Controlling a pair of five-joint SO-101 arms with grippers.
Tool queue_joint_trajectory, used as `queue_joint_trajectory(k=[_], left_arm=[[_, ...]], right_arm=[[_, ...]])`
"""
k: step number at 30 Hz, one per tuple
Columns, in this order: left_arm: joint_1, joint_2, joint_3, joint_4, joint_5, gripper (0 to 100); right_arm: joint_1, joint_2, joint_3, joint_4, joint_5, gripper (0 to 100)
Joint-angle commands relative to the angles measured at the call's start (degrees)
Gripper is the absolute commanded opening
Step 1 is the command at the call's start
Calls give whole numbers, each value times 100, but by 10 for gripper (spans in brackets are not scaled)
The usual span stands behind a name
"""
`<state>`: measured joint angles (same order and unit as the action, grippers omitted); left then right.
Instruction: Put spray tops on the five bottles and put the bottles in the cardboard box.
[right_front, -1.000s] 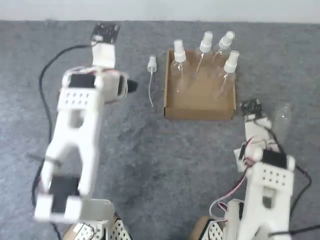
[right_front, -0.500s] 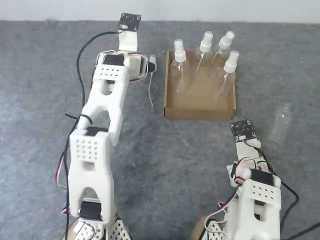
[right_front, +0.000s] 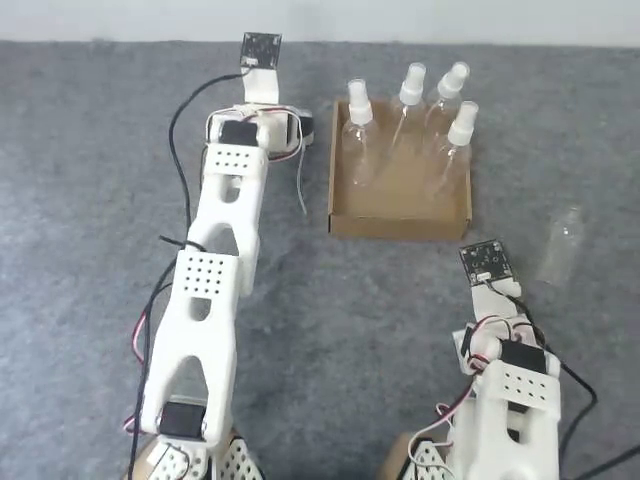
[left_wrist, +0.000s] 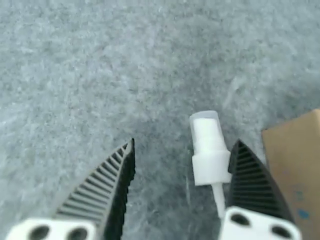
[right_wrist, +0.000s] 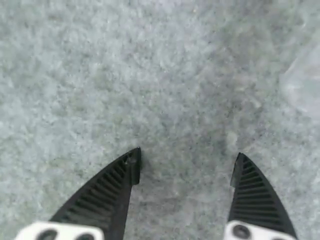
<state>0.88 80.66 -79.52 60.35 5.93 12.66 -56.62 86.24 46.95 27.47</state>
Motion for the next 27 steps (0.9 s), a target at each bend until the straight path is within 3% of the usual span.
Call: queue_joint_trajectory(k=[1, 14, 21, 27], left_arm=[[44, 79, -620, 35, 44, 279], [220, 220, -655, 202, -492, 168], [123, 149, -716, 1108, -519, 82], [-97, 26, -1604, 2347, -527, 13]], right_arm=[[31, -75, -18, -101, 18, 248], [31, -75, -18, -101, 35, 248], [31, -75, -18, -101, 44, 248], [31, -75, -18, -101, 44, 248]])
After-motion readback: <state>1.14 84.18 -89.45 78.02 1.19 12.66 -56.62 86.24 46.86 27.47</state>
